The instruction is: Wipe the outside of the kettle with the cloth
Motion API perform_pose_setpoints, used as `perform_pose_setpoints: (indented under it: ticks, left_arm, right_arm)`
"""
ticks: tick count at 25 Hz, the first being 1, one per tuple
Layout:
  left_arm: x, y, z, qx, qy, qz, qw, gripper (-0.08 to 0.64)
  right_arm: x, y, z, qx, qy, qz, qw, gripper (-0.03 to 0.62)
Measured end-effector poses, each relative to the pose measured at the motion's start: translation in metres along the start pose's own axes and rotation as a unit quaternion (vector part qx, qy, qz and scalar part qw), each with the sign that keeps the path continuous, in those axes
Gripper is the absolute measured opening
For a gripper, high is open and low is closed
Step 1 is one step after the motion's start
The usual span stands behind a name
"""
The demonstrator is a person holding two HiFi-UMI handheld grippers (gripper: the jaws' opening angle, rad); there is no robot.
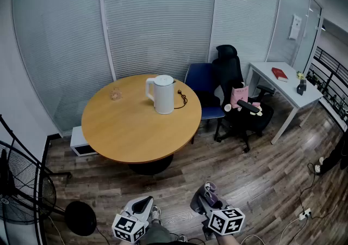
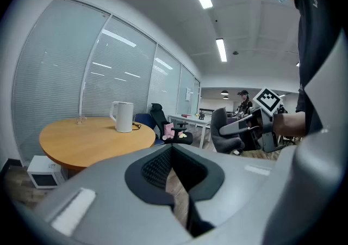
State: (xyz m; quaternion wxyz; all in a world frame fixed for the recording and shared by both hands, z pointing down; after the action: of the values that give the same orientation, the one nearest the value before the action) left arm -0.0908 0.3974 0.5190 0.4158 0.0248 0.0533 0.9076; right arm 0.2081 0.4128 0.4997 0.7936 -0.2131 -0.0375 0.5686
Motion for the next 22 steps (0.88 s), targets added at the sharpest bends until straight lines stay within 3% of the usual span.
perform_pose_setpoints:
  ticks: [11, 22]
  left_arm:
    - [-0.043, 0.066, -0.011, -0.005, 0.004, 0.020, 0.9998, 0.011]
    - [-0.090, 0.188, -0.026, -0.013, -0.005, 0.014, 0.9998, 0.012]
  right_arm:
    - [-0.069, 0.007, -0.011, -0.043, -0.005, -0.004, 0.999, 0.097]
    - [-0.195, 0.016, -0.036, -0.062, -0.020, 0.005, 0.998, 0.097]
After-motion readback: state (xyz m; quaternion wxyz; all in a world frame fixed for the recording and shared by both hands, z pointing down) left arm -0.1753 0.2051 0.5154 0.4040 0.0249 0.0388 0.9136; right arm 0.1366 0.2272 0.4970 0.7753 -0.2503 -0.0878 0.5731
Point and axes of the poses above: the fingertips, and each gripper's own axes: x backward along the fingers, y to its left, z out of its underside, the point moved 10 cm from there along x, backward along the fingers, and after that the axes turned 14 degrees about -y, right-handed, at the moved point
